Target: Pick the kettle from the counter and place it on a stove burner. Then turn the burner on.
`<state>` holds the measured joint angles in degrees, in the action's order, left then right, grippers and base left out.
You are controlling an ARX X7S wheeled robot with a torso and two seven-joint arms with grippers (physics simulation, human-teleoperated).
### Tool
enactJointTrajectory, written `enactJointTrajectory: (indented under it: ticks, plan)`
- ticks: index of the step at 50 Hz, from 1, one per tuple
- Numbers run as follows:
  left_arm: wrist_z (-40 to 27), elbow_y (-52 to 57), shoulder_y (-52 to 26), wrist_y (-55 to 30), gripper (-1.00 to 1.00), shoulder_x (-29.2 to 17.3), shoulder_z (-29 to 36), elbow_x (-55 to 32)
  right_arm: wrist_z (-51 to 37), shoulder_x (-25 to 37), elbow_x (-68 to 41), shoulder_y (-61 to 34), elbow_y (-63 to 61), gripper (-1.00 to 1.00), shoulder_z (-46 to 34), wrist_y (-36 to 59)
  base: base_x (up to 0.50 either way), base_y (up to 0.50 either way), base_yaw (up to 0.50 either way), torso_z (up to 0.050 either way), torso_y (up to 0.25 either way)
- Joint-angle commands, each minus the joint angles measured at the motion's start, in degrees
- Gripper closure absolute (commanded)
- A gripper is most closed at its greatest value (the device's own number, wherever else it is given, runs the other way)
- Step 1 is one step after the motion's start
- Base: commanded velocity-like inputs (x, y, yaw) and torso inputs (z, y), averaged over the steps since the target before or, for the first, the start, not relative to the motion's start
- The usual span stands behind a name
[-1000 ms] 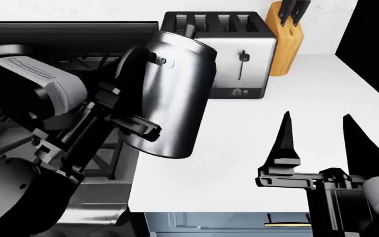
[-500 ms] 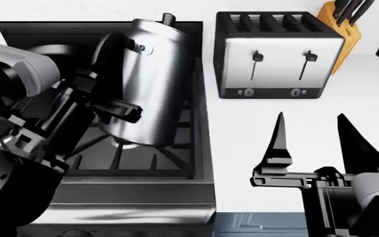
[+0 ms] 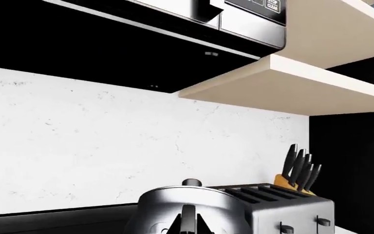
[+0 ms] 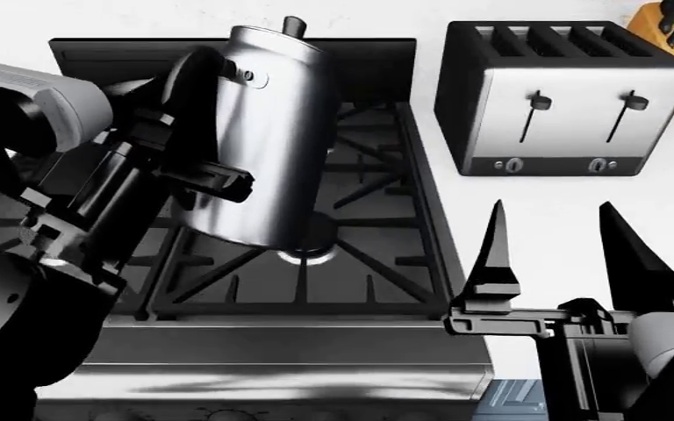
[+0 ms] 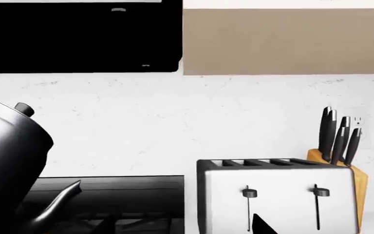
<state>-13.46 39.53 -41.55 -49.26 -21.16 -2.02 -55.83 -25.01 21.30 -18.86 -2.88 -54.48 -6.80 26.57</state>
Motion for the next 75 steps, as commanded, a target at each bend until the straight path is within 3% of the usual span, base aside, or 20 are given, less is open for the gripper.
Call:
enactJointTrajectory:
  ticks: [1,16,29,48,75]
  plan:
    - [-0.1,-4.3,-5.4,0.2,1.0,2.5,4.5,3.2,0.5,0.3,-1.1,0.9,0.8,-1.0,0.5,-3.1,0.0,0.0,0.0,0.0,0.0]
    - [4.8,-19.9,-11.9,7.8,1.0,8.7,14.9,14.6,1.2,0.7,-1.9,0.3,3.4,-1.0,0.8,-5.3,0.0,0.0,0.0,0.0,0.0]
    - [12.8,-43.5,-15.5,21.6,1.0,13.8,20.1,23.4,3.8,0.4,-3.0,-1.6,11.0,-1.0,1.7,-9.2,0.0,0.0,0.0,0.0,0.001]
    - [13.9,-47.8,-13.0,25.4,1.0,14.3,20.8,23.1,3.6,0.4,-2.8,-1.1,11.9,-1.0,1.6,-10.4,0.0,0.0,0.0,0.0,0.001]
    - [12.9,-44.4,-6.1,26.7,1.0,11.2,19.9,21.0,2.9,0.9,-2.5,-1.2,11.3,-1.0,0.7,-10.3,0.0,0.0,0.0,0.0,0.0]
